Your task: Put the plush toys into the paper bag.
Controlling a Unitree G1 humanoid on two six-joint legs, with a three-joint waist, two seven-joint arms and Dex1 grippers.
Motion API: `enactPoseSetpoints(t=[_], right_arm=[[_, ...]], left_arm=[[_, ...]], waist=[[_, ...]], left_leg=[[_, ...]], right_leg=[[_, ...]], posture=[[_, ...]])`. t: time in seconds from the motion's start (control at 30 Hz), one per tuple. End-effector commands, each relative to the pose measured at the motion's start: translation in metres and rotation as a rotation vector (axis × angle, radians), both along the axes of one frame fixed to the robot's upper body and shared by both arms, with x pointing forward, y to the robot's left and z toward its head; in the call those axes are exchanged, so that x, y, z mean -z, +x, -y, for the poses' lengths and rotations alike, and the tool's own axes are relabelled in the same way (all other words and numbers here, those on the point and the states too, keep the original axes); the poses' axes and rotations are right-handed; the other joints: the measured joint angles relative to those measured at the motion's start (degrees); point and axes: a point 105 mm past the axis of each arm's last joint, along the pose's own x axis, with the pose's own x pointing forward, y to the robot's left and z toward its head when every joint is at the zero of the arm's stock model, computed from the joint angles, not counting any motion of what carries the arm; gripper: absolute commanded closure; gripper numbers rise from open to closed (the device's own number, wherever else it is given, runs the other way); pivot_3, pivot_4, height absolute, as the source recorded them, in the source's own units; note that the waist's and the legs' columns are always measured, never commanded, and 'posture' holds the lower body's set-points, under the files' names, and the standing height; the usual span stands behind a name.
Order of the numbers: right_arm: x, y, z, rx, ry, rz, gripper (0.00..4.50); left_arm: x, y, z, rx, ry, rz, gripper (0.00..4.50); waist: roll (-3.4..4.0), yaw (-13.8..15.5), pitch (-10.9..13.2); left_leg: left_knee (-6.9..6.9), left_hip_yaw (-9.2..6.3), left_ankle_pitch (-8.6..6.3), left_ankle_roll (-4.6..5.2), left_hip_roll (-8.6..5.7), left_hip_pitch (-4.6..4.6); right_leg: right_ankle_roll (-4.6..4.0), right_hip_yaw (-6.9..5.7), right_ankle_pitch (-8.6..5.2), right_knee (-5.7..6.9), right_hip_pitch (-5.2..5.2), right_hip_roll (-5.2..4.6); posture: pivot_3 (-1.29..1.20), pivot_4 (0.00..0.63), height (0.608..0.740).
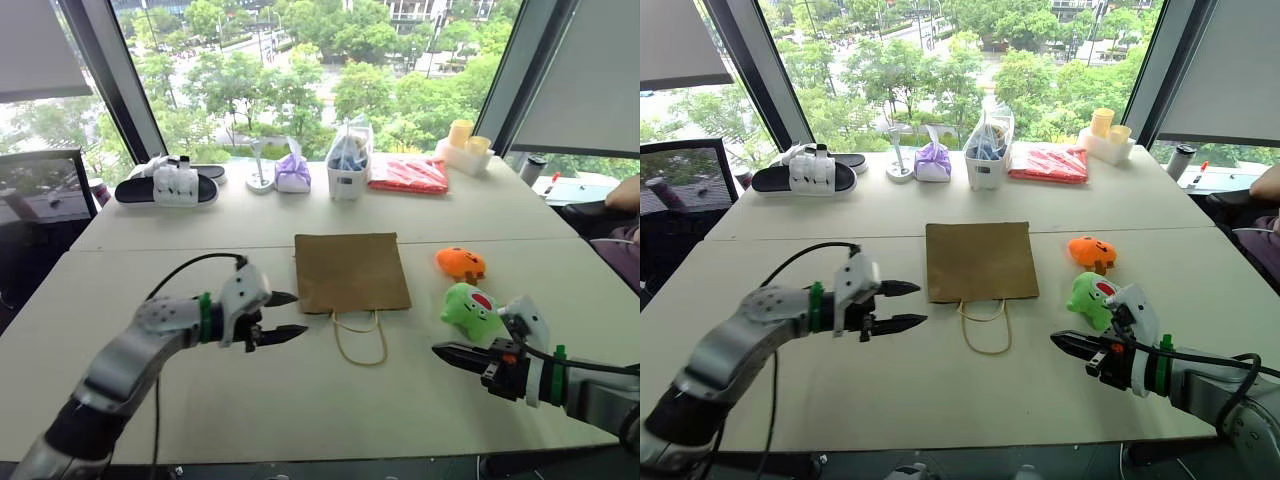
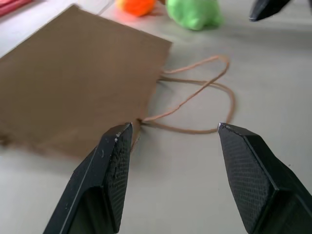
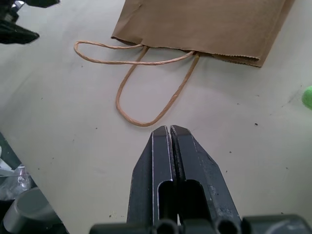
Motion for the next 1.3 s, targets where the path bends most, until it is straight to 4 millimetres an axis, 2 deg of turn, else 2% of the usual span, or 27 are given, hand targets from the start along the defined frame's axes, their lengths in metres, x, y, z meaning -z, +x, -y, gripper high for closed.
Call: enactPoseSetpoints(t=[0.03,0.13,0.17,0.23,0.37,0.5,0.57,0.7,0.77,1.0,1.1,1.2,1.3], right_arm=[[-0.007,0.001,-0.004,0.012,-0.002,0.055,4.50],[-0.005,0.000,-0.008,0.018,-0.009,0.063,4.50],[-0.005,0.000,-0.009,0.023,-0.006,0.068,4.50],[-0.006,0.000,-0.011,0.030,0.000,0.076,4.50],[-0.004,-0.002,-0.014,0.038,0.004,0.076,4.50],[-0.002,-0.002,-0.023,0.020,0.024,0.076,4.50],[-0.002,0.000,-0.034,0.000,0.044,0.085,4.50],[-0.010,0.016,-0.052,0.025,0.083,0.170,4.50],[-0.014,0.025,-0.060,0.040,0.088,0.215,4.50],[-0.023,0.047,-0.083,0.088,0.096,0.325,4.50],[-0.027,0.064,-0.091,0.142,0.100,0.388,4.50],[-0.023,0.077,-0.096,0.149,0.081,0.402,4.50],[-0.007,0.089,-0.101,0.142,0.009,0.383,4.50]], left_arm=[[0.012,0.004,0.030,0.173,0.031,0.056,1.68],[0.018,0.012,0.051,0.247,0.028,0.082,1.68],[0.019,0.016,0.054,0.258,0.031,0.093,1.91],[0.021,0.022,0.056,0.277,0.035,0.109,2.57],[0.015,0.032,0.060,0.271,0.016,0.137,4.48],[0.008,0.038,0.059,0.261,-0.012,0.146,4.48],[-0.005,0.042,0.061,0.223,-0.075,0.122,4.48],[-0.052,0.052,0.064,0.123,-0.313,0.013,4.48],[-0.066,0.050,0.063,0.106,-0.371,-0.026,4.48],[-0.087,0.028,0.060,0.089,-0.448,-0.141,4.48],[-0.092,0.019,0.064,0.098,-0.478,-0.185,4.48],[-0.092,0.017,0.067,0.097,-0.492,-0.215,4.48],[-0.087,0.021,0.067,0.076,-0.483,-0.210,4.48]], waist=[[0.01,0.06,-0.01],[-0.02,0.13,0.01],[-0.03,0.10,0.02],[-0.03,-0.18,0.02],[-0.01,-0.09,0.00],[-0.01,-0.03,0.00],[-0.01,-0.09,0.01],[-0.04,-0.17,0.02],[-0.03,-0.39,0.02],[-0.02,-1.82,0.01],[-0.02,-2.12,0.01],[-0.01,-2.48,0.00],[-0.01,-2.80,0.00]], left_leg=[[0.00,0.00,0.00,0.00,0.00,0.00],[0.07,-0.05,0.00,0.01,-0.02,-0.05],[0.08,-0.05,0.00,0.02,-0.03,-0.06],[0.09,-0.06,0.00,0.02,-0.03,-0.09],[0.09,-0.13,0.01,0.02,-0.01,-0.08],[0.14,-0.15,0.01,0.03,-0.03,-0.08],[0.14,-0.20,0.01,0.03,-0.03,-0.08],[0.27,-0.30,0.01,0.02,-0.03,-0.08],[0.32,-0.33,0.01,0.02,-0.04,-0.09],[0.27,-0.36,0.07,-0.08,-0.08,-0.09],[0.24,-0.36,0.15,-0.21,-0.07,-0.11],[0.22,-0.35,0.21,-0.31,-0.08,-0.11],[0.21,-0.34,0.31,-0.48,-0.10,-0.11]], right_leg=[[0.00,0.01,0.00,0.00,0.00,-0.01],[0.14,0.01,0.08,-0.02,0.02,-0.02],[0.18,0.01,0.10,-0.02,0.02,-0.02],[0.23,0.02,0.13,0.00,-0.04,-0.02],[0.25,0.01,0.14,0.07,-0.09,0.00],[0.33,0.01,0.18,0.07,-0.06,-0.01],[0.34,0.01,0.19,0.11,-0.07,0.00],[0.35,0.01,0.19,0.27,-0.08,0.00],[0.36,0.01,0.18,0.41,-0.10,0.00],[0.38,0.06,0.16,0.84,-0.41,-0.01],[0.36,0.10,0.16,0.91,-0.49,0.01],[0.34,0.13,0.17,0.94,-0.51,0.02],[0.34,0.13,0.17,0.96,-0.53,0.02]], posture=[[0.00,0.150,0.740],[0.00,0.150,0.740],[0.00,0.150,0.740],[0.00,0.150,0.740],[0.00,0.150,0.740],[0.00,0.150,0.740],[0.00,0.150,0.740],[0.00,0.150,0.740],[0.00,0.150,0.740],[0.00,0.150,0.740],[0.00,0.150,0.740],[0.00,0.150,0.740],[0.00,0.150,0.740]])
